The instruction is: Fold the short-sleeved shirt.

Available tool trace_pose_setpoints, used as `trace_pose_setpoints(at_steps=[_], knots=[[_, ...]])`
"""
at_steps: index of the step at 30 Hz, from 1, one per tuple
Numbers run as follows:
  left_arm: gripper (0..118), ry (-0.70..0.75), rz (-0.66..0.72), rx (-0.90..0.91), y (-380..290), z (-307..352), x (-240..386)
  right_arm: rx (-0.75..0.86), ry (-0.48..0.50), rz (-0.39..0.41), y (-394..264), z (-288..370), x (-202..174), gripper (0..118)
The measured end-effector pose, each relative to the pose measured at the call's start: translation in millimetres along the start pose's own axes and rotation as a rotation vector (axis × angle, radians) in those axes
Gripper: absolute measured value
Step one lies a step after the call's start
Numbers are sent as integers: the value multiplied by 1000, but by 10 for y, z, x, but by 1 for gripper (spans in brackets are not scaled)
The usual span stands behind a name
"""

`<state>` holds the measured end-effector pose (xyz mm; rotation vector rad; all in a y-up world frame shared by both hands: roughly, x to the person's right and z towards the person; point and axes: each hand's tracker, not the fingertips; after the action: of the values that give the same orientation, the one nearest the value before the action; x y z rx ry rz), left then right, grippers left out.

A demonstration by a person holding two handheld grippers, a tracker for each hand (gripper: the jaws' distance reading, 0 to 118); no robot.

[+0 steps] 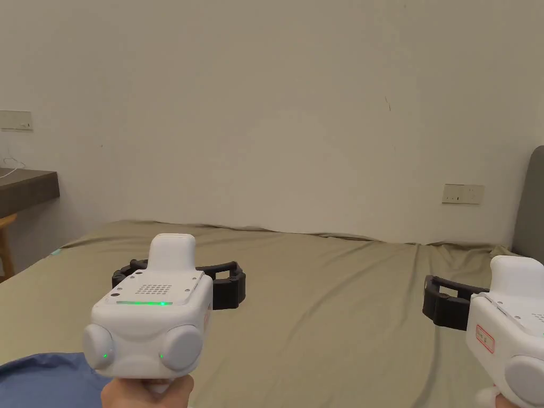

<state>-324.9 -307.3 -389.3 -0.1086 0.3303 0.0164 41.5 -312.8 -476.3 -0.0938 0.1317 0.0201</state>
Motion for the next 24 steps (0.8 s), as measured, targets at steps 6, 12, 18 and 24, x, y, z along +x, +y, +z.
trace_pose_setpoints(at_steps=[6,12,18,24], knots=[[118,-6,-5,-14,-3,-60,-14,-4,7,-6,8,-13,-13,118],[118,4,-1,-6,-12,-97,-26,1,7,3,28,-27,-33,118],[118,10,4,-6,-26,-120,-32,-10,12,16,-2,-64,-40,118],[118,10,-10,-2,-26,-118,-3,-10,14,20,-25,-75,-43,118]])
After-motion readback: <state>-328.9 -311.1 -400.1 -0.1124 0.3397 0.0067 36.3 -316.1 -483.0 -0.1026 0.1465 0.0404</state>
